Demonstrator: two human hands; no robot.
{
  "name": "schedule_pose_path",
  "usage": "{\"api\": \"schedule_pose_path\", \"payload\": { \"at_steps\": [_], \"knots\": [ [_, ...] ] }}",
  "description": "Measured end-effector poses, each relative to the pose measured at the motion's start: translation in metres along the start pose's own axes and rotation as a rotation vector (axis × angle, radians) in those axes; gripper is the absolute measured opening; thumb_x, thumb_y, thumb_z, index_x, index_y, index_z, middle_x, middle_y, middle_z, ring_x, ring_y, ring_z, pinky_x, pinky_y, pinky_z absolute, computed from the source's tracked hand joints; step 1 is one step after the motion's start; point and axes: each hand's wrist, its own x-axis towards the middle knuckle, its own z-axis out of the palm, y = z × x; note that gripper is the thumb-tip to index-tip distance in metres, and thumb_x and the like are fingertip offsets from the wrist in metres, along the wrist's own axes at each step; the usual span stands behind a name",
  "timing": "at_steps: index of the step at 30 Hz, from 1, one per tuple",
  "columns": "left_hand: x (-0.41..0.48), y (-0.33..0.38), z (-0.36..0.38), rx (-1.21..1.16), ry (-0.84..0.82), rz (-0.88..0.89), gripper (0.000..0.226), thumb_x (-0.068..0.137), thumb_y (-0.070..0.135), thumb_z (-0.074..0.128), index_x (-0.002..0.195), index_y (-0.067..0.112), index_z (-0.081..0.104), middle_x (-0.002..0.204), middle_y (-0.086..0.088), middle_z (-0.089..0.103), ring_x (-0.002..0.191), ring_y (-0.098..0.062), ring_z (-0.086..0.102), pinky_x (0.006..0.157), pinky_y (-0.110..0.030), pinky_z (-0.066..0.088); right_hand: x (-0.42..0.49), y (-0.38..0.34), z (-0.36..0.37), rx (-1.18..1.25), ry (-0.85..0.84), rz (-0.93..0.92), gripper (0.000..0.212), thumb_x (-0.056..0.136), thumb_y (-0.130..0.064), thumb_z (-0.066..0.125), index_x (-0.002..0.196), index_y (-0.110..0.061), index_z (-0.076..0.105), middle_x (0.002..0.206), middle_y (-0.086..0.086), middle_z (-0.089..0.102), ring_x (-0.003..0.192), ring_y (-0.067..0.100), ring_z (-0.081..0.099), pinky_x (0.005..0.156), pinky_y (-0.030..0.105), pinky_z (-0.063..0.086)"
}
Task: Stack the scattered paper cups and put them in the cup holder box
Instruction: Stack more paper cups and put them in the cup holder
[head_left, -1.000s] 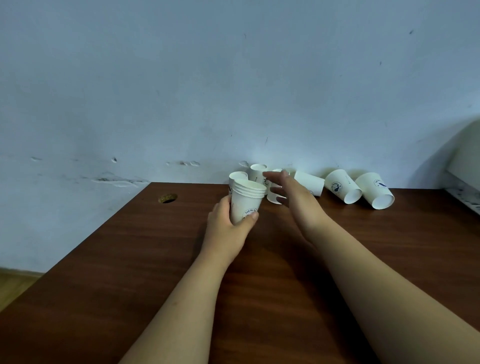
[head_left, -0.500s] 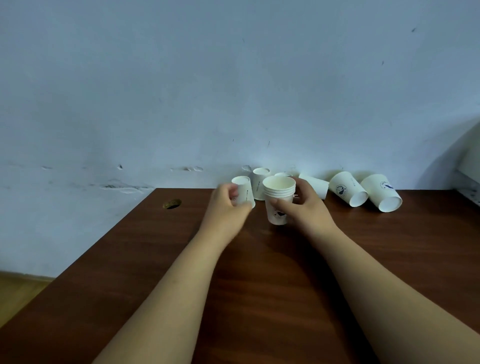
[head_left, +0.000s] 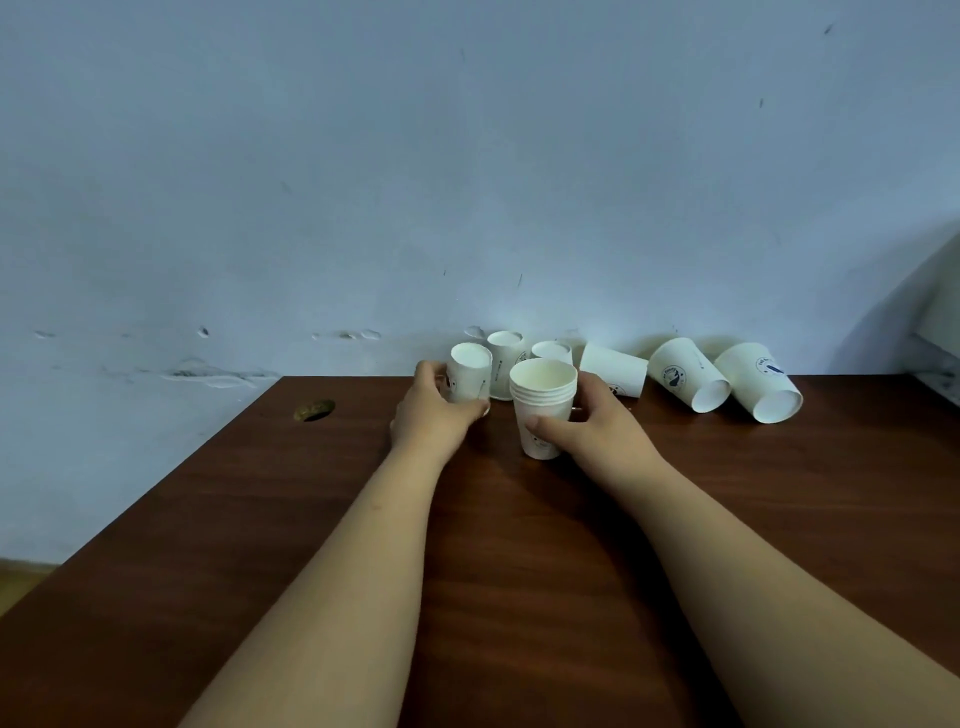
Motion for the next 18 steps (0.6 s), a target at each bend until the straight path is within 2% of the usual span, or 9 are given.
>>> {"api": "schedule_pose_path", "payload": {
  "at_steps": [2,3,5,7,10,12,14,16,18],
  "knots": [
    [0.000,0.005,-0.009,-0.091,0.004,0.079,0.059,0.081,0.022,0.085,0.130,0.036,0.054,0.123,0.004,0.070,0.107,-0.023,0.069,0.076,-0.028,0.050,-0.003,-0.004,0.000,-0.006,0.027,-0.013,0.066,0.087,-0.037,0.087,0.145,-0.032,0.055,0.128,-0.014,0.068,0.109,-0.001,0.067,0.080,0.017,0.051],
    [0.001,0.009,-0.014,-0.096,0.014,0.140,0.059,0.083,0.014,0.080,0.130,0.039,0.055,0.124,0.002,0.068,0.105,-0.023,0.069,0.072,-0.027,0.048,-0.004,-0.006,0.000,-0.008,0.037,-0.020,0.065,0.088,-0.037,0.087,0.144,-0.034,0.054,0.126,-0.014,0.067,0.106,-0.002,0.067,0.074,0.015,0.051],
    [0.001,0.019,-0.022,-0.035,0.043,0.290,0.063,0.085,0.004,0.074,0.132,0.041,0.057,0.129,0.002,0.063,0.111,-0.019,0.066,0.079,-0.024,0.047,-0.006,-0.007,0.002,-0.005,0.045,-0.039,0.061,0.088,-0.030,0.087,0.139,-0.037,0.054,0.124,-0.011,0.068,0.100,0.001,0.070,0.070,0.014,0.052],
    [-0.003,0.031,-0.024,0.072,0.035,0.450,0.069,0.085,-0.005,0.068,0.137,0.039,0.059,0.135,0.004,0.056,0.117,-0.016,0.062,0.089,-0.024,0.047,-0.007,-0.009,0.003,-0.019,0.041,-0.068,0.057,0.087,-0.023,0.087,0.132,-0.039,0.056,0.123,-0.005,0.070,0.097,0.007,0.071,0.076,0.020,0.053],
    [-0.011,0.047,-0.023,0.171,-0.059,0.634,0.083,0.080,-0.013,0.055,0.146,0.038,0.058,0.145,0.008,0.055,0.128,-0.016,0.059,0.102,-0.029,0.049,-0.008,-0.008,0.004,-0.075,0.049,-0.091,0.055,0.084,-0.027,0.087,0.128,-0.042,0.057,0.125,-0.002,0.068,0.101,0.013,0.072,0.082,0.030,0.056],
    [-0.014,0.054,-0.023,0.143,-0.117,0.637,0.086,0.084,-0.015,0.052,0.153,0.036,0.054,0.151,0.011,0.056,0.130,-0.012,0.058,0.106,-0.024,0.046,-0.007,-0.008,0.003,-0.102,0.064,-0.082,0.057,0.080,-0.036,0.086,0.130,-0.041,0.058,0.128,-0.003,0.065,0.106,0.016,0.071,0.087,0.035,0.060],
    [-0.015,0.057,-0.024,0.045,-0.095,0.551,0.082,0.090,-0.014,0.048,0.155,0.036,0.049,0.150,0.016,0.057,0.123,-0.008,0.062,0.101,-0.019,0.048,-0.006,-0.007,0.001,-0.135,0.093,-0.073,0.068,0.075,-0.047,0.085,0.137,-0.035,0.059,0.130,-0.006,0.064,0.114,0.016,0.068,0.096,0.040,0.059],
    [-0.015,0.057,-0.024,-0.019,-0.068,0.470,0.076,0.092,-0.013,0.043,0.150,0.035,0.055,0.147,0.016,0.060,0.122,-0.004,0.065,0.098,-0.013,0.048,-0.005,-0.006,0.000,-0.132,0.115,-0.058,0.075,0.076,-0.049,0.085,0.144,-0.030,0.058,0.132,-0.006,0.066,0.117,0.013,0.067,0.095,0.033,0.056],
    [-0.016,0.055,-0.022,-0.075,-0.114,0.427,0.070,0.093,-0.008,0.042,0.134,0.041,0.070,0.139,0.014,0.071,0.119,0.002,0.070,0.100,-0.012,0.051,-0.006,-0.007,-0.002,-0.101,0.126,-0.051,0.067,0.084,-0.040,0.087,0.143,-0.027,0.059,0.128,-0.008,0.069,0.112,0.006,0.068,0.083,0.019,0.050]
  ]
}}
